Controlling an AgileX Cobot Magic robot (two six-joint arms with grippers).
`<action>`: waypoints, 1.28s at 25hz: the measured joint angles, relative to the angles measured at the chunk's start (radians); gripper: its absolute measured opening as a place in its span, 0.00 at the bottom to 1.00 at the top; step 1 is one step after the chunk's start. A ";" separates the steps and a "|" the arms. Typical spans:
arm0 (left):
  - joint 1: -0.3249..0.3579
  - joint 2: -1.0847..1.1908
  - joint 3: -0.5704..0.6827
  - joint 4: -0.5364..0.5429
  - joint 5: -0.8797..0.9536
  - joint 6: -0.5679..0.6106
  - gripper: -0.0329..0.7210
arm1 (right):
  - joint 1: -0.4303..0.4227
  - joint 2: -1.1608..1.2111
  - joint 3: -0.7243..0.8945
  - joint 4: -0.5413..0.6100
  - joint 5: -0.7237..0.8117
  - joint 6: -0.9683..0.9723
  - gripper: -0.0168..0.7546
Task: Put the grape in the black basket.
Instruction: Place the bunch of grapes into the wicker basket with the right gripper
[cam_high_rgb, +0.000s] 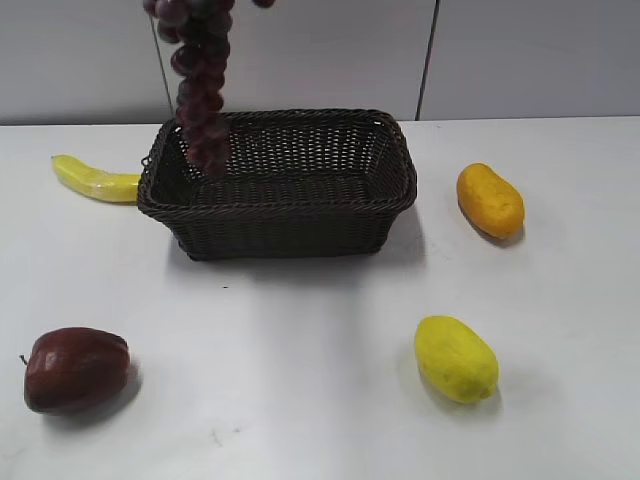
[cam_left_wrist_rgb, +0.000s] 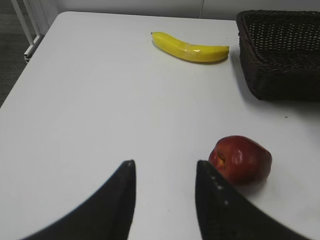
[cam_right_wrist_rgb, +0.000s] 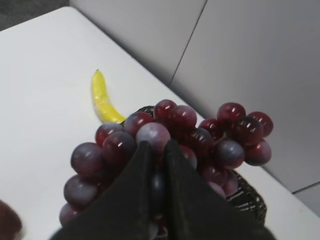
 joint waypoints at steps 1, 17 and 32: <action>0.000 0.000 0.000 0.000 0.000 0.000 0.53 | -0.002 0.000 0.000 -0.034 -0.013 0.008 0.05; 0.000 0.000 0.000 0.000 0.000 0.000 0.53 | -0.145 0.195 -0.002 -0.228 -0.104 0.099 0.05; 0.000 0.000 0.000 -0.003 0.000 0.000 0.53 | -0.146 0.472 -0.002 -0.206 -0.110 0.100 0.13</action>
